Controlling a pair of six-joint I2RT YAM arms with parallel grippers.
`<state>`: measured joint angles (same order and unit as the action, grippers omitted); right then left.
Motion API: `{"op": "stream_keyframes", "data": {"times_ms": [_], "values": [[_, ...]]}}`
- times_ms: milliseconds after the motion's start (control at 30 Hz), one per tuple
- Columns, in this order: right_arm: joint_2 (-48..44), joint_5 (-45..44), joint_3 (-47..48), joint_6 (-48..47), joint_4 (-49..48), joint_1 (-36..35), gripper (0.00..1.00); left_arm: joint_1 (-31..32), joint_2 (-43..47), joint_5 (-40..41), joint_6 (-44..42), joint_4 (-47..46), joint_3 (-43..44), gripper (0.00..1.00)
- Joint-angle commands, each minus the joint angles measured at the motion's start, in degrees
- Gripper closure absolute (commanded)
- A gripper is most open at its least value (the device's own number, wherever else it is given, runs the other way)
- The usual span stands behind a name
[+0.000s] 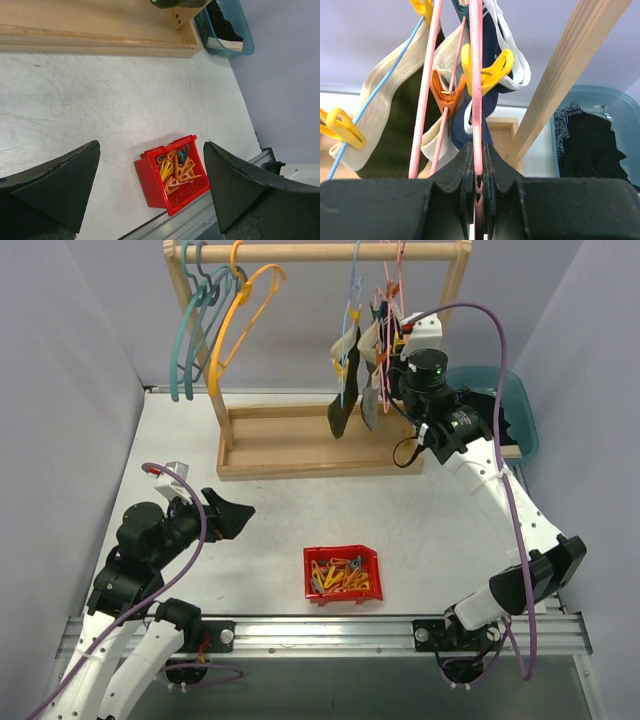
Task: Remove the underwear clipped to the hanger
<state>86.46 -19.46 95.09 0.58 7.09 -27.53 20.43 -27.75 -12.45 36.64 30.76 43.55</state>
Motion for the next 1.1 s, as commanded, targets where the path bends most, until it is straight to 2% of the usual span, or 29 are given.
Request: {"op": "stream_keyframes", "data": {"times_ms": [0, 300, 900, 1067], "values": [[-3.22, 0.74, -1.12, -2.42, -12.18, -0.33, 1.00, -0.12, 0.50, -0.21, -0.26, 0.35, 2.59, 0.06], [-6.74, 4.08, -7.01, -3.39, -22.37, -0.33, 1.00, -0.12, 1.12, -0.03, -0.17, 0.61, 2.33, 0.06], [-10.43, 11.11, -11.76, -5.50, -30.55, -0.07, 1.00, -0.12, -1.08, -0.74, 0.18, -1.76, 1.80, 0.06], [-10.43, 6.64, -10.11, -4.71, -29.78, -0.16, 1.00, -0.12, -1.26, -0.91, 0.27, -2.20, 1.45, 0.06]]}}
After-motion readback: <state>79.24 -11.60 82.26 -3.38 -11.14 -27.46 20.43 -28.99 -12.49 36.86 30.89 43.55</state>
